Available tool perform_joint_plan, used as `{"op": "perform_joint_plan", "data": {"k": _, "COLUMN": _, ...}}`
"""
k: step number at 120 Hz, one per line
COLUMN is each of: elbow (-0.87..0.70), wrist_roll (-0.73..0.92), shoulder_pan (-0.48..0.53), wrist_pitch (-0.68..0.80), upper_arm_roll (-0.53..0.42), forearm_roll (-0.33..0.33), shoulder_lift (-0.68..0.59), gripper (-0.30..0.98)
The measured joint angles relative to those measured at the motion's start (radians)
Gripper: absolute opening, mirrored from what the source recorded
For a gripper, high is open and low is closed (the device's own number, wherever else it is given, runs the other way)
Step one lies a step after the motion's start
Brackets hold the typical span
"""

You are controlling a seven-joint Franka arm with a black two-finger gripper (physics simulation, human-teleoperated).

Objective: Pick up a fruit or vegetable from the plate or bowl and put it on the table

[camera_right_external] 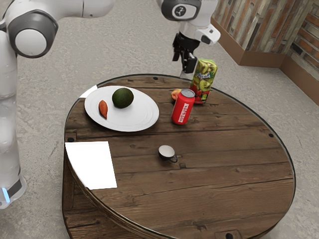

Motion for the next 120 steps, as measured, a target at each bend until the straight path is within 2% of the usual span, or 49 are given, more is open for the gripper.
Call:
{"op": "perform_joint_plan", "data": {"k": 26, "elbow": 0.000, "wrist_roll": 0.007, "shoulder_pan": -0.045, "wrist_pitch": 0.001, "upper_arm_roll": -0.020, "forearm_roll": 0.045, "shoulder_lift": -0.006, "gripper": 0.69}}
{"op": "perform_joint_plan", "data": {"k": 42, "elbow": -0.012, "wrist_roll": 0.006, "shoulder_pan": -0.125, "wrist_pitch": -0.014, "upper_arm_roll": -0.022, "forearm_roll": 0.055, "shoulder_lift": -0.007, "gripper": 0.69}}
{"op": "perform_joint_plan", "data": {"k": 56, "elbow": -0.014, "wrist_roll": 0.005, "shoulder_pan": -0.130, "wrist_pitch": -0.027, "upper_arm_roll": -0.012, "forearm_roll": 0.058, "shoulder_lift": -0.004, "gripper": 0.69}}
{"op": "perform_joint_plan", "data": {"k": 70, "elbow": -0.025, "wrist_roll": 0.006, "shoulder_pan": -0.106, "wrist_pitch": -0.044, "upper_arm_roll": -0.008, "forearm_roll": 0.051, "shoulder_lift": -0.030, "gripper": 0.69}}
{"op": "perform_joint_plan", "data": {"k": 89, "elbow": -0.028, "wrist_roll": 0.006, "shoulder_pan": -0.144, "wrist_pitch": -0.124, "upper_arm_roll": -0.007, "forearm_roll": 0.044, "shoulder_lift": -0.107, "gripper": 0.69}}
{"op": "perform_joint_plan", "data": {"k": 98, "elbow": -0.107, "wrist_roll": 0.003, "shoulder_pan": -0.197, "wrist_pitch": -0.112, "upper_arm_roll": 0.009, "forearm_roll": 0.030, "shoulder_lift": -0.166, "gripper": 0.69}}
{"op": "perform_joint_plan", "data": {"k": 120, "elbow": -0.178, "wrist_roll": -0.157, "shoulder_pan": -0.231, "wrist_pitch": -0.119, "upper_arm_roll": 0.016, "forearm_roll": -0.036, "shoulder_lift": -0.205, "gripper": 0.69}}
